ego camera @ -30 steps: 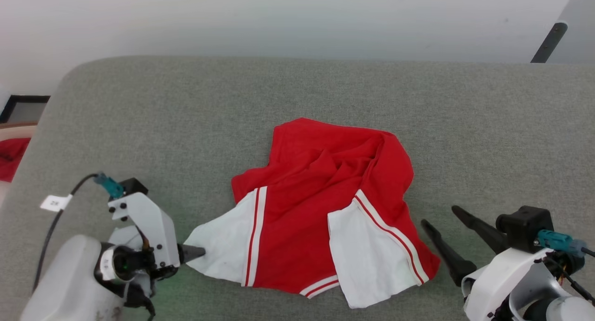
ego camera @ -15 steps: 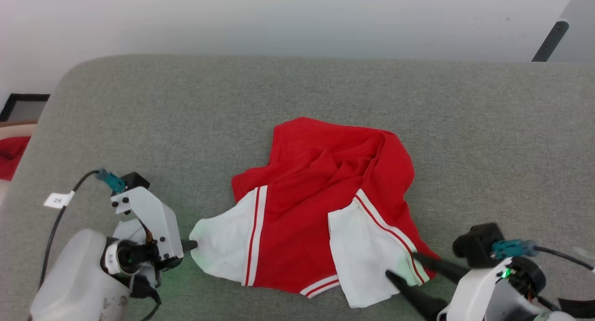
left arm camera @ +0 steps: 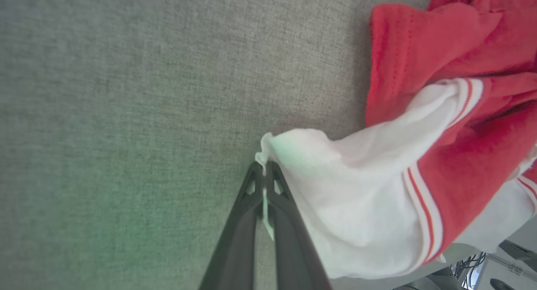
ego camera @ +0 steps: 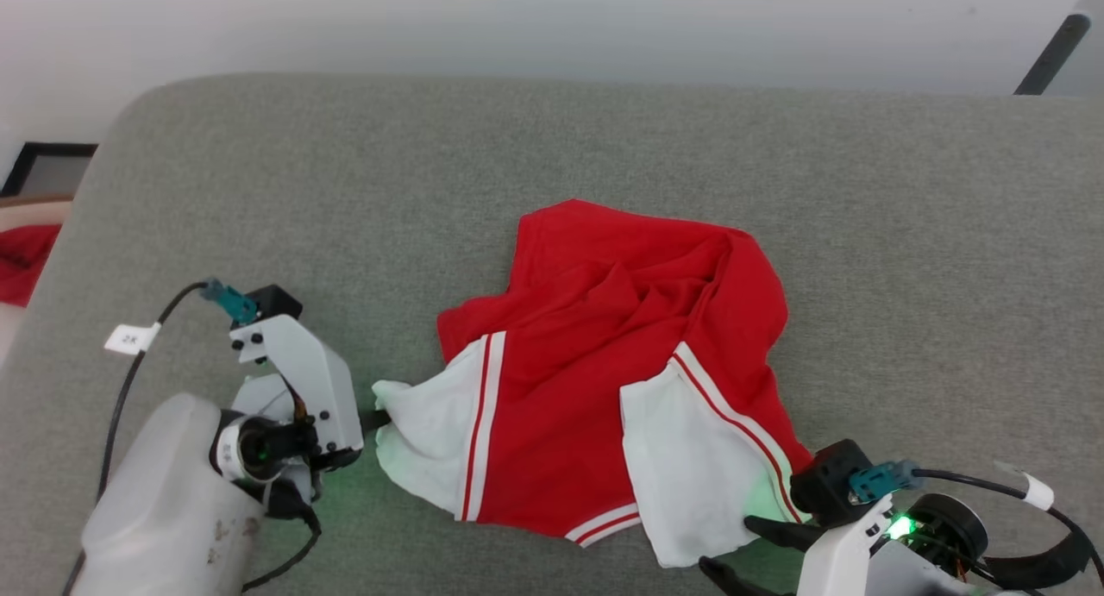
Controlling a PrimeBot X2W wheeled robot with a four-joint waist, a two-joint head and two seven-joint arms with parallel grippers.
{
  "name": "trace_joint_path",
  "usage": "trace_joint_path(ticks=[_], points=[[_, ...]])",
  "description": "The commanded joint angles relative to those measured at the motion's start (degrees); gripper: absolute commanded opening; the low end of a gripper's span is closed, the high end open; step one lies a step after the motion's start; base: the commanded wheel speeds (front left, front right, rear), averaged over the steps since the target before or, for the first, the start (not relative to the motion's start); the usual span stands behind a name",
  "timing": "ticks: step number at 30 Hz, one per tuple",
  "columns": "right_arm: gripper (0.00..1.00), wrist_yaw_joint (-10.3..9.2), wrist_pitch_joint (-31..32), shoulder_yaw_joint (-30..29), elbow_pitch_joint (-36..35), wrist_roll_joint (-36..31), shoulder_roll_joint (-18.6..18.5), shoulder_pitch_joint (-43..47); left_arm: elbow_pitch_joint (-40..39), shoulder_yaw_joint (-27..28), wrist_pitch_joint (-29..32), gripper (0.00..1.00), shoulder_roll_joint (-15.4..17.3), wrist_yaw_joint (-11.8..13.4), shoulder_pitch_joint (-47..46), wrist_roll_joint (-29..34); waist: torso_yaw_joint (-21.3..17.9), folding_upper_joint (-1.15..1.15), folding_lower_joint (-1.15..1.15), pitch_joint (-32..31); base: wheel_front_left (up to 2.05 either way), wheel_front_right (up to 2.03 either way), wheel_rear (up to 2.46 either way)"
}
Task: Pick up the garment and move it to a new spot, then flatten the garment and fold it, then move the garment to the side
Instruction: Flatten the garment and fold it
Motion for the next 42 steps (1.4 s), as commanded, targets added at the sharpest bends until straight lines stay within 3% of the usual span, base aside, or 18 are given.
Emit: trace_joint_path(ticks=[1, 11, 19, 20, 21, 32, 42], points=[[1.0, -0.06, 0.45, 0.31, 0.15, -0.56, -0.09, -0.84, 0.41, -0.25, -0.36, 0.0, -0.53, -0.56, -0.7, 0.04, 0.62, 0.0, 0.0, 0.69, 0.0, 0.0, 0.0], [1.0, -0.06, 2.2, 3.57, 2.94, -2.84, -0.2, -2.75, 2.47, -0.86, -1.58, 0.0, -2.0, -2.12, -2.93, -0.18, 2.56, 0.0, 0.0, 2.24, 0.0, 0.0, 0.0], [1.0, -0.09, 0.69, 5.54, 9.59, -5.58, -0.15, -5.39, 4.29, -0.9, -2.6, 0.0, -2.64, -2.97, -4.12, -0.47, 3.61, 0.0, 0.0, 2.78, 0.0, 0.0, 0.0], [0.44, -0.09, 0.49, 5.89, 10.55, -5.8, -0.04, -5.66, 4.6, -0.93, -2.74, 0.0, -2.6, -3.08, -4.26, -0.46, 3.64, 0.0, 0.0, 2.77, 0.0, 0.0, 0.0], [0.0, -0.09, 0.21, 6.2, 11.34, -6.0, 0.13, -6.01, 4.78, -0.98, -2.82, 0.0, -2.65, -3.14, -4.39, -0.44, 3.68, 0.0, 0.0, 2.75, 0.0, 0.0, 0.0], [0.0, -0.07, -1.86, 6.46, 13.78, -3.99, 0.85, -8.37, 6.57, -0.86, -3.17, 0.0, -1.97, -3.82, -5.17, -0.9, 3.33, 0.0, 0.0, 2.12, 0.0, 0.0, 0.0], [0.0, -0.06, -2.3, -1.0, 9.33, 2.22, 0.89, -8.33, 5.33, -0.76, -1.42, 0.0, -0.35, -3.52, -5.38, -1.38, 1.92, 0.0, 0.0, -1.29, 0.0, 0.0, 0.0]])
